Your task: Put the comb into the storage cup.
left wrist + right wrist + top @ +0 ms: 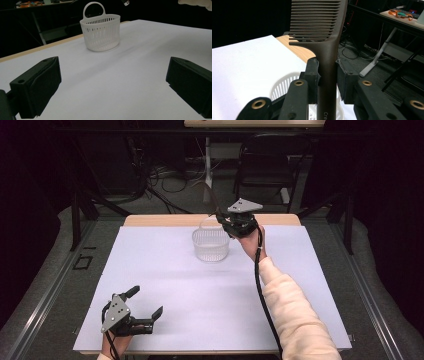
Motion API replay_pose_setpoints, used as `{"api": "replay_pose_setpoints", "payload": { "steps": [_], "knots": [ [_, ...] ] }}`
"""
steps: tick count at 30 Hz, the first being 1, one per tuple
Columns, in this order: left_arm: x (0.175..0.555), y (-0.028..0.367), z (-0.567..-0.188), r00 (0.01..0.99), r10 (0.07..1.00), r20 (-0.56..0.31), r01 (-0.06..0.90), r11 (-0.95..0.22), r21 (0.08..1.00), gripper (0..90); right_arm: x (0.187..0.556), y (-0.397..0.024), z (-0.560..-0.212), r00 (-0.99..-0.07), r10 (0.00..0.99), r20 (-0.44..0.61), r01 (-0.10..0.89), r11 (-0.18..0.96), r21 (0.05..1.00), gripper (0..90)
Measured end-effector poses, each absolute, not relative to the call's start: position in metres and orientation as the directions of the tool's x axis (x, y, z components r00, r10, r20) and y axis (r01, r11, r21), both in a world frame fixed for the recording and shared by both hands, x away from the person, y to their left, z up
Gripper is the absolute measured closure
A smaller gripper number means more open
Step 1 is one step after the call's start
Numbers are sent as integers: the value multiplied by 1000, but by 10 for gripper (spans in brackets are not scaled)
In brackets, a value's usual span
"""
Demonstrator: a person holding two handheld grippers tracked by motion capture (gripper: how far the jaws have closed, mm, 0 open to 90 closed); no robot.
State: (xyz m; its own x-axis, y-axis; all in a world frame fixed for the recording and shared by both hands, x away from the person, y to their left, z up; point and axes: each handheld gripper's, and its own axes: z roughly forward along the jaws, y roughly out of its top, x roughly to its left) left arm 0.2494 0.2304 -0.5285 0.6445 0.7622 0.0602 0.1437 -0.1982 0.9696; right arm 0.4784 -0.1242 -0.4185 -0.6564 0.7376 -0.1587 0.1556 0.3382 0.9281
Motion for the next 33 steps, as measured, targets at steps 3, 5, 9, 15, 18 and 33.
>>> {"api": "replay_pose_setpoints", "payload": {
  "steps": [3, 5, 9, 15, 18, 33],
  "knots": [
    [249, 230, -529, 643, 764, 58, 145, -196, 970, 0, 479, -124, -419, -655, 739, -156, 152, 332, 931, 729],
    [249, 229, -529, 644, 762, 60, 145, -199, 969, 0, 479, -124, -419, -652, 742, -156, 149, 327, 933, 729],
    [250, 229, -529, 645, 762, 61, 146, -200, 969, 0, 479, -122, -418, -652, 743, -154, 144, 320, 937, 729],
    [249, 230, -529, 643, 764, 59, 145, -197, 970, 0, 481, -118, -416, -651, 745, -144, 139, 303, 943, 729],
    [249, 230, -529, 641, 765, 57, 146, -195, 970, 0, 480, -115, -415, -651, 744, -148, 133, 304, 943, 729],
    [249, 230, -529, 642, 765, 56, 147, -194, 970, 0, 485, -109, -421, -661, 735, -155, 135, 319, 938, 729]
  ]
}}
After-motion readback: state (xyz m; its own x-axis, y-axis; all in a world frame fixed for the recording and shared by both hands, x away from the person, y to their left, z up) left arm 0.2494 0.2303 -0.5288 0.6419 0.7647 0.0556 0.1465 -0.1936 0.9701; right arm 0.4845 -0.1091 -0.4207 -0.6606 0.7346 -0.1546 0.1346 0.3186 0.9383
